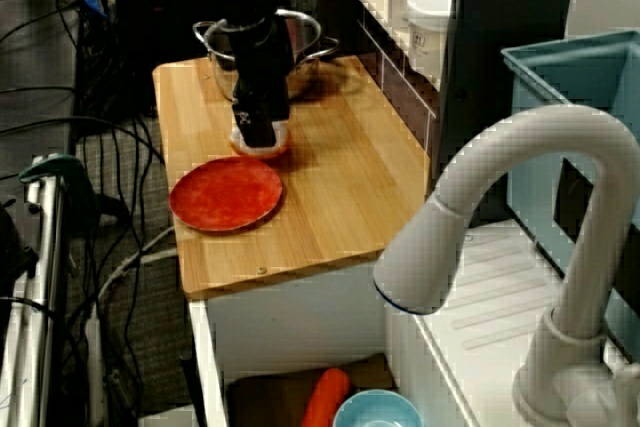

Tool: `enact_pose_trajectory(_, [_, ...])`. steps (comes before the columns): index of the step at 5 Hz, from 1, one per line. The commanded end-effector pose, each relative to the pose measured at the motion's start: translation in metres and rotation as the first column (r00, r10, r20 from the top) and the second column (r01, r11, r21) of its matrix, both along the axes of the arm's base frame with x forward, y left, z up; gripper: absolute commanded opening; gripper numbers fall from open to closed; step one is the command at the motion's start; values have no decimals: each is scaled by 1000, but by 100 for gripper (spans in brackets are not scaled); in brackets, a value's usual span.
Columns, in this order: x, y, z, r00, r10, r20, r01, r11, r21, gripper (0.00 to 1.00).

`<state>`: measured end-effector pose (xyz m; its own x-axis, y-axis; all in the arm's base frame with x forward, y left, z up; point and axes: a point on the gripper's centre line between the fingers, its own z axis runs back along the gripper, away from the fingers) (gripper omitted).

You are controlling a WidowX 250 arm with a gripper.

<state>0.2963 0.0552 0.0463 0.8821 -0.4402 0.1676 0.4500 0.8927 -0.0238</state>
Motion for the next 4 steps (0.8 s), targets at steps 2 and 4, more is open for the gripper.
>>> enact_pose_trajectory(2, [-13, 1, 0, 1000, -19, 13, 19, 1000, 15, 11])
enact_pose_trajectory(4, [-10, 3, 16, 1000, -19, 22, 19, 1000, -4, 0])
